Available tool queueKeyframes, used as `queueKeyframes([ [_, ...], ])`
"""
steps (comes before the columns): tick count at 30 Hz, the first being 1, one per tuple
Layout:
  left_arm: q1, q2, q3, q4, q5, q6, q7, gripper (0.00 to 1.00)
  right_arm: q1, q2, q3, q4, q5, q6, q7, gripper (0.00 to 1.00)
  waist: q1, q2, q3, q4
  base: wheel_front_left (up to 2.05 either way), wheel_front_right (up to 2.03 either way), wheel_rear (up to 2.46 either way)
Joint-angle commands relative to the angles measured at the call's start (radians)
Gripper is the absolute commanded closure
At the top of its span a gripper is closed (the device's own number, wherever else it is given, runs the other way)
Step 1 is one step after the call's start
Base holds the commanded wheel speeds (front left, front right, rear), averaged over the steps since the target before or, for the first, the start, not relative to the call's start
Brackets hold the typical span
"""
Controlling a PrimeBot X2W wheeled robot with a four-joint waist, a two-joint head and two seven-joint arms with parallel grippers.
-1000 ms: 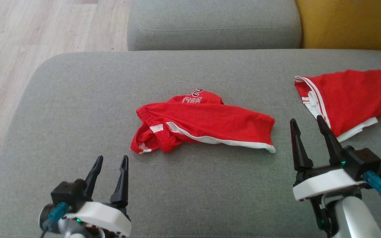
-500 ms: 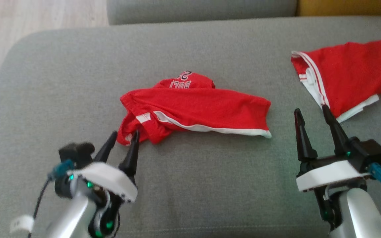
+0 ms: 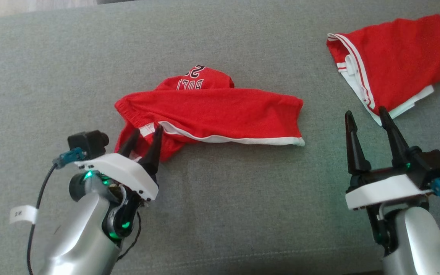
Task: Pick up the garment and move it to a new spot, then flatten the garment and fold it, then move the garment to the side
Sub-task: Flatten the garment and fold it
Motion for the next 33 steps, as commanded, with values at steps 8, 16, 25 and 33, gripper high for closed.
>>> queueKeyframes([
  [8, -0.083, -0.002, 0.053, 0.049, -0.023, -0.008, -0.005, 0.00, -0.042, -0.003, 0.017, -0.042, -0.008, 0.000, -0.004, 0.00, 0.0000, 0.0000, 0.022, -0.010, 0.00, 0.00, 0.00],
  [16, -0.097, -0.006, 0.050, 0.109, -0.023, 0.001, -0.005, 0.00, -0.041, -0.003, 0.011, -0.039, -0.010, 0.000, -0.002, 0.00, 0.0000, 0.0000, 0.021, -0.009, 0.00, 0.00, 0.00],
  [25, -0.110, -0.019, 0.025, 0.124, -0.041, -0.045, 0.026, 0.00, -0.048, -0.003, 0.016, -0.033, -0.008, 0.000, -0.003, 0.00, 0.0000, 0.0000, 0.018, -0.008, 0.00, 0.00, 0.00],
  [33, -0.111, -0.014, 0.031, 0.105, -0.034, -0.043, -0.016, 0.80, -0.047, -0.003, 0.012, -0.027, -0.005, 0.000, -0.004, 0.00, 0.0000, 0.0000, 0.012, -0.005, 0.00, 0.00, 0.00],
])
